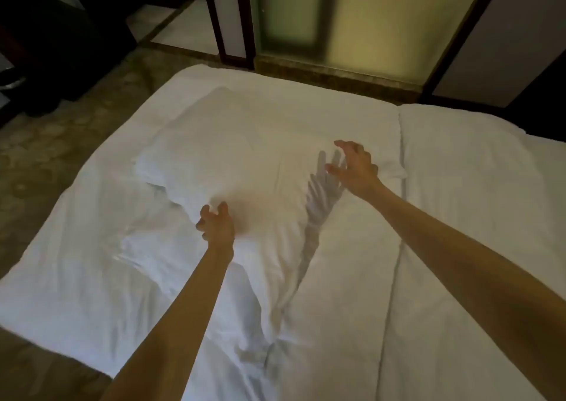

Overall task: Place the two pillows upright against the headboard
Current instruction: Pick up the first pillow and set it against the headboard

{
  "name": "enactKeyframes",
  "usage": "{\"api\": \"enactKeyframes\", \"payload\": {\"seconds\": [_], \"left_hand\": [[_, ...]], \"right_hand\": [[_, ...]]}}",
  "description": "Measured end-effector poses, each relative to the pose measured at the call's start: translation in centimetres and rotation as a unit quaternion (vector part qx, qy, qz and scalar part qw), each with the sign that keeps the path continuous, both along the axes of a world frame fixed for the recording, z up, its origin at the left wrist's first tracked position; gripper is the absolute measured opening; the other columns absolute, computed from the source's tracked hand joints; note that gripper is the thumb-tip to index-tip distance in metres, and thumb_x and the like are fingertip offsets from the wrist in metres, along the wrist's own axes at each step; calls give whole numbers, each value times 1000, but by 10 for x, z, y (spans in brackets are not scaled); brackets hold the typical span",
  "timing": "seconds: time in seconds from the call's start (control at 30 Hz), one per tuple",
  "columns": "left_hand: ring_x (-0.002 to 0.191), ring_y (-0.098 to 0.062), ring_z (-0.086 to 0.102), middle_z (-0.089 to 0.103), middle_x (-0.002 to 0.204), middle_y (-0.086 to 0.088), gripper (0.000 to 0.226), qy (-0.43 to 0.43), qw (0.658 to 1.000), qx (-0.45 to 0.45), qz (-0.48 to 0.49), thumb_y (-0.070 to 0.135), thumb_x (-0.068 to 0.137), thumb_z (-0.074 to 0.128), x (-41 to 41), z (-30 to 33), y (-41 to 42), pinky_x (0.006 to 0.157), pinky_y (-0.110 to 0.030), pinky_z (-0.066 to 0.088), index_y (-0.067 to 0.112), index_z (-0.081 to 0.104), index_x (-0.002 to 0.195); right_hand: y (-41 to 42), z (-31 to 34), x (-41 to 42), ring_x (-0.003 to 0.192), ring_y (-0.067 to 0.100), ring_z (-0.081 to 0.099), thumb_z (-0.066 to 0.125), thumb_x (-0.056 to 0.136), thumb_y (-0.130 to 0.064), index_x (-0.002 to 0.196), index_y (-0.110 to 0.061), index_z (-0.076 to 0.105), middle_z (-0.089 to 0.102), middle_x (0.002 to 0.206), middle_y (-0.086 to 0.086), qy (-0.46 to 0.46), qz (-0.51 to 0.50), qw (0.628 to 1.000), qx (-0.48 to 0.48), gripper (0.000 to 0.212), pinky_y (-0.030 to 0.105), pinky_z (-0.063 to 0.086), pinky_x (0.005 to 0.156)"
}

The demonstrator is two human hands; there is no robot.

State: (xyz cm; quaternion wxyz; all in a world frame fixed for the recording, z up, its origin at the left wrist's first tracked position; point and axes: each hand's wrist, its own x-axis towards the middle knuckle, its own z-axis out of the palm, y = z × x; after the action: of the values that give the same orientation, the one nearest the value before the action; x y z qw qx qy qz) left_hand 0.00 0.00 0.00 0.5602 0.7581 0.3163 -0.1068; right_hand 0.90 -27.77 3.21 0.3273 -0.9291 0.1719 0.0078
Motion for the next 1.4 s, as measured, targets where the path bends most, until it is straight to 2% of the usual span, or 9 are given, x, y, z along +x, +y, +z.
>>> {"api": "enactKeyframes", "payload": {"seconds": [0.2,0.37,0.57,0.67,0.77,0.83,0.93,1.13,1.4], "left_hand": [[132,-42,31,27,149,-24,50,18,999,28,29,29,100,33,28,-24,-9,104,-51,29,5,27,144],[134,-42,36,33,148,-23,73,51,991,-39,114,55,91,36,49,-37,-12,109,-52,33,5,26,143],[122,-36,46,45,139,-16,71,87,967,-121,205,57,90,38,44,-55,-10,93,-43,37,8,27,141],[107,-33,52,54,129,-17,53,55,976,-123,172,44,95,35,41,-58,-6,82,-37,40,5,42,131],[102,-37,57,61,118,-23,45,23,985,-72,153,33,98,34,34,-53,1,88,-44,47,-2,57,114],[101,-38,59,64,97,-20,44,-3,986,-53,156,29,97,36,28,-47,6,81,-43,47,-6,60,107],[82,-30,53,52,69,-6,41,-36,986,-36,159,29,96,37,8,-39,14,69,-34,39,-5,60,96],[61,-18,41,43,61,-2,40,-73,987,-20,143,31,95,38,-59,-25,18,59,-31,34,10,45,61],[74,-24,53,56,71,-6,46,-90,991,39,95,38,99,33,-201,-44,-18,75,-38,44,5,54,75]], "right_hand": [[4,-14,49,130,35,38,43,79,-71,136,-28,31,35,148,6,84,42,992,-87,72,59,26,101],[15,-41,65,120,37,45,37,84,-69,127,-10,42,49,130,15,136,16,980,-143,73,54,32,97],[19,-67,61,97,39,58,34,100,-31,91,-11,41,63,101,23,43,84,992,-88,24,39,34,73],[21,-66,54,88,40,60,27,102,-34,96,-7,47,64,92,25,10,78,992,-99,34,37,36,66],[22,-53,45,88,39,60,23,101,-42,99,-9,51,64,93,23,-12,60,989,-135,43,39,39,68],[23,-40,39,87,38,60,24,100,-44,92,-10,52,64,90,21,-37,58,989,-131,45,38,37,67],[25,-22,16,77,33,57,26,99,-46,78,-14,46,58,75,13,-65,62,991,-102,44,34,35,62],[23,-22,-77,61,27,48,31,99,-46,67,-14,44,51,60,5,-88,48,994,-30,47,33,31,57],[-15,-64,-243,53,27,51,39,98,-42,56,-17,40,47,49,0,-58,-10,998,33,49,36,36,54]]}}
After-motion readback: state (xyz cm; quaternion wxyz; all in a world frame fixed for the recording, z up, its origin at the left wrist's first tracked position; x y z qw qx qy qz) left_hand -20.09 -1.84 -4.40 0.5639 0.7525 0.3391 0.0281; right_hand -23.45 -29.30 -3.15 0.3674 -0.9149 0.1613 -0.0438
